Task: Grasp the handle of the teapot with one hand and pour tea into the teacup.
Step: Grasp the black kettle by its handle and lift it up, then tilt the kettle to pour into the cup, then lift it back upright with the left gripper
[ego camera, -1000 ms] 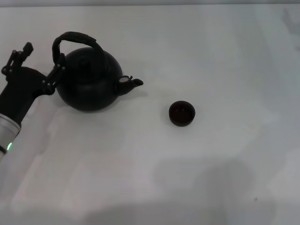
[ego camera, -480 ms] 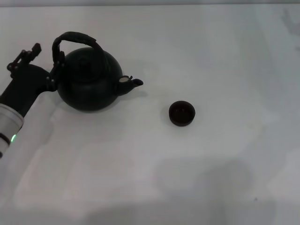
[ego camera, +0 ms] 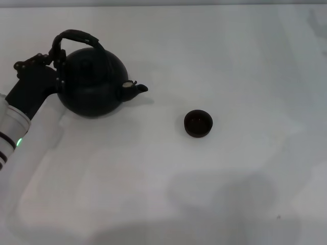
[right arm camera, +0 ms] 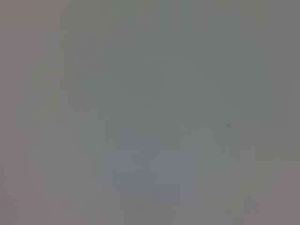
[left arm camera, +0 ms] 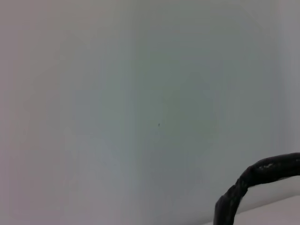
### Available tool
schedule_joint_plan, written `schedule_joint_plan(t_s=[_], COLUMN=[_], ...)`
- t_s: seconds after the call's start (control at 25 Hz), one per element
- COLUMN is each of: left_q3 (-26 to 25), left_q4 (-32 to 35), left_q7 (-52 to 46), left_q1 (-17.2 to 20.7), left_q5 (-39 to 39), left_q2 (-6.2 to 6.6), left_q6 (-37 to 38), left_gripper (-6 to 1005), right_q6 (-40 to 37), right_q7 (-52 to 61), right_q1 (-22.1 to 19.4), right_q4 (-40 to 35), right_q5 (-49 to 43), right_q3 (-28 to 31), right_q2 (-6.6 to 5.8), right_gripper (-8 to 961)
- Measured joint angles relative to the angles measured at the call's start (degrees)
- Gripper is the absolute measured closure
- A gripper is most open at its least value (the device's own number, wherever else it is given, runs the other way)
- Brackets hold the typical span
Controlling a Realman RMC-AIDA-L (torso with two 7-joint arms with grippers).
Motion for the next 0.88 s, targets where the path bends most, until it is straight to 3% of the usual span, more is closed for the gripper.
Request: schedule_joint_plan(t_s=[0.28, 0.6, 0.88], left_q3=[0.0, 0.5, 0.5], left_q4=[0.0, 0.0, -2.8], left_q7=[0.0, 5.4, 7.5], left_q1=[-0.5, -3.2, -6.4], left_q5=[0.0, 1.4, 7.1], left_q2=[0.07, 0.25, 0.52], left_q6=[0.4, 4.5, 4.9], left_gripper=[907, 911, 911], right_q6=[0.0, 0.0, 0.1], right_q7=[0.0, 0.0, 0.0], right_q1=[-0.1, -0.1, -0.1], right_q4=[0.6, 0.7, 1.3], right_q5=[0.0, 0.0, 0.0], right_q3=[0.0, 0.0, 0.0], right_q2=[-0.02, -0.02, 0.09], right_gripper=[93, 93, 93])
